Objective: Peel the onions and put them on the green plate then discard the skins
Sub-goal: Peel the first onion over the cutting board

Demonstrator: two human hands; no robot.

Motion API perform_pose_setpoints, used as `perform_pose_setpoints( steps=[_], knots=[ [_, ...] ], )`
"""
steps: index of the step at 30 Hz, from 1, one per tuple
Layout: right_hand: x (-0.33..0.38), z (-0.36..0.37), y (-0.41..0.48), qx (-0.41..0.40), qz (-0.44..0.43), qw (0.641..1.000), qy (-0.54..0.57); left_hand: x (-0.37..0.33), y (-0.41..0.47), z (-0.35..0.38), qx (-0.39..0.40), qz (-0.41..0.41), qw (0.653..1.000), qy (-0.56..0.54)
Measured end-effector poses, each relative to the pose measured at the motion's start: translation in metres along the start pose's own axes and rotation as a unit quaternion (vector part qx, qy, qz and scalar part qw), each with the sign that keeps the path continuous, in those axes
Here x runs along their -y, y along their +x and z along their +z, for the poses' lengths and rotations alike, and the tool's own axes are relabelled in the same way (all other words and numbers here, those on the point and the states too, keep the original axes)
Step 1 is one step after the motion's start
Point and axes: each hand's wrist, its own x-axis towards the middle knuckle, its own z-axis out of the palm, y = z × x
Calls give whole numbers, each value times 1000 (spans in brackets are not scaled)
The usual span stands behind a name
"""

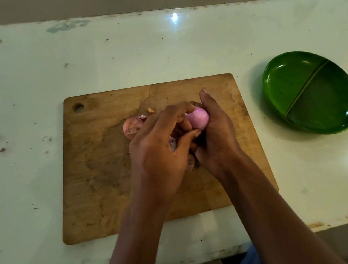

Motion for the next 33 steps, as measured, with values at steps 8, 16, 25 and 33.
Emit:
perform_pose_setpoints(
  steps=[8, 16, 25, 33],
  knots=[
    [0, -6, 6, -40, 31, 998, 37, 0, 1, 2, 19, -24, 997, -64],
    [5, -11, 7, -14, 58, 984, 170, 8, 3, -7, 17, -63, 995, -74],
    [6, -6, -1, 92, 91, 972, 194, 0, 3, 2, 1, -42, 998, -42],
    [2, -5, 5, 120, 93, 982, 111, -3, 2, 2, -38, -37, 995, -87]
  ],
)
